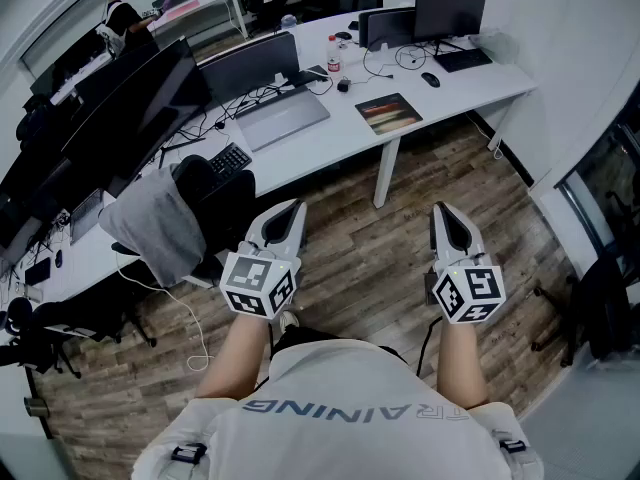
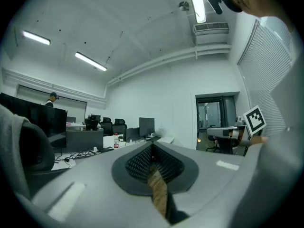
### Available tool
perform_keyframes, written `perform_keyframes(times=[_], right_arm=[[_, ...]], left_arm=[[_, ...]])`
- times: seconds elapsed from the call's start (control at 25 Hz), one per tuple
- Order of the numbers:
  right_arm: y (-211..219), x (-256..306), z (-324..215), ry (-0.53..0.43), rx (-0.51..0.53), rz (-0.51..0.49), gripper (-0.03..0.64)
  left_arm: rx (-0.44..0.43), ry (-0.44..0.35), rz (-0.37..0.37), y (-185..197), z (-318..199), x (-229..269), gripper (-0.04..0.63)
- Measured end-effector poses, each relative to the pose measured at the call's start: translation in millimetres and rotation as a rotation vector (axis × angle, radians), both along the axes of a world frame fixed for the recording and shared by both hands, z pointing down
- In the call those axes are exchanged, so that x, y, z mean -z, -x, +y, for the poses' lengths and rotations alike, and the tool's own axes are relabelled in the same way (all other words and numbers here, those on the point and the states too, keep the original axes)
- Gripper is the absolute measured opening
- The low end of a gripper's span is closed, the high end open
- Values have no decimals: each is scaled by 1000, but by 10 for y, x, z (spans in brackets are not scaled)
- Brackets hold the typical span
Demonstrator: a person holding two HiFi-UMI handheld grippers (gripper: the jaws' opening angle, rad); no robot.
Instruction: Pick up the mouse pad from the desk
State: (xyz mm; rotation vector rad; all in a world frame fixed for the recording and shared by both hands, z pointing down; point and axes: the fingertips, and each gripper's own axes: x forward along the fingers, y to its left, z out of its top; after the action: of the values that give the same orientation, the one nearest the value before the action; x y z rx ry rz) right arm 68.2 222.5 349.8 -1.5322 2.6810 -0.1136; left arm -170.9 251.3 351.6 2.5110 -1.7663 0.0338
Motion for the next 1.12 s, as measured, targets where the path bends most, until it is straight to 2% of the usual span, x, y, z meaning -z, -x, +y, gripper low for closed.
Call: perform_keyframes(times=[0.56, 0.92, 1.12], right_arm=[[-22, -53, 26, 13, 25, 7, 12], [-136, 8, -85, 4, -9, -30, 12], [-378, -84, -138, 29, -52, -35, 12]], left_arm=[[11, 20, -1, 0, 94, -44, 3], [-4, 6, -27, -132, 33, 69, 3], [-23, 6, -17, -267, -64, 71, 3]])
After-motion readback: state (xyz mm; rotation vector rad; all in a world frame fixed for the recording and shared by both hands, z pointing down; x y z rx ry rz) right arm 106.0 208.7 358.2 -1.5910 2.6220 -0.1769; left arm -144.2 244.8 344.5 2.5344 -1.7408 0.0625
